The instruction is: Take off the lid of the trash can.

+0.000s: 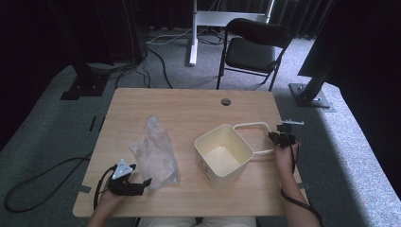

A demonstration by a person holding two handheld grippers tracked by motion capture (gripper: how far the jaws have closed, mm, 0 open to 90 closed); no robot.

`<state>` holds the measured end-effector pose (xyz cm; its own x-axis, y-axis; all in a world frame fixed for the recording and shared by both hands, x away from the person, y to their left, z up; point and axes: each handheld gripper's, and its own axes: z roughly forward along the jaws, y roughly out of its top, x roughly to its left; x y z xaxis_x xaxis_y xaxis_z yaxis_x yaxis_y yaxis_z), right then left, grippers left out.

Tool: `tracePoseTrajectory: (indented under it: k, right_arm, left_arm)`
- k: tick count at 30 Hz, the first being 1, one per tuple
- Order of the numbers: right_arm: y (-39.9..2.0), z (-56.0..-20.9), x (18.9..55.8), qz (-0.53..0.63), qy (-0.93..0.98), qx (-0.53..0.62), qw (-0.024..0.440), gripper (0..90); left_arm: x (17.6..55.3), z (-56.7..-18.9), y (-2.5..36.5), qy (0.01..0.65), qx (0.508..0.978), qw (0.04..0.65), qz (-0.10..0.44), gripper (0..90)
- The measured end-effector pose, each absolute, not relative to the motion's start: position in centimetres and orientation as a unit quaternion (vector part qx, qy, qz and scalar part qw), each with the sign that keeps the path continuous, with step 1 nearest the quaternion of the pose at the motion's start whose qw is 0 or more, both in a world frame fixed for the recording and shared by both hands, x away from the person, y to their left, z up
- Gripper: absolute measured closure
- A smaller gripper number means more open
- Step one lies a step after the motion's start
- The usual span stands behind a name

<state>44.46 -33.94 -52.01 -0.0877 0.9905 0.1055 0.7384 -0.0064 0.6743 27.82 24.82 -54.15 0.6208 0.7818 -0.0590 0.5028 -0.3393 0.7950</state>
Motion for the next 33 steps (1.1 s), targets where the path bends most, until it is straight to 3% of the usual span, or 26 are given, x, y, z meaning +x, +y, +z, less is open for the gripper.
tracePoseTrajectory:
  k: [7,13,26,33]
  right_arm:
    - [-33.9,-52.9,44.9,0.289,0.676,0.648,0.2,78.9]
    - [-33.9,-52.7,45.1,0.285,0.685,0.644,0.187,71.2]
    - [-33.6,-51.8,43.5,0.326,0.694,0.616,0.184,49.9]
    - [-33.4,-52.0,42.0,0.369,0.691,0.597,0.177,31.3]
  left_arm:
    - [27.8,-54.2,24.8,0.399,0.803,0.409,0.169,9.7]
    - [27.8,-54.1,24.9,0.401,0.8,0.413,0.169,9.7]
    - [27.8,-54.2,24.8,0.4,0.803,0.409,0.169,9.8]
    - [27.8,-54.2,24.8,0.4,0.803,0.409,0.168,9.7]
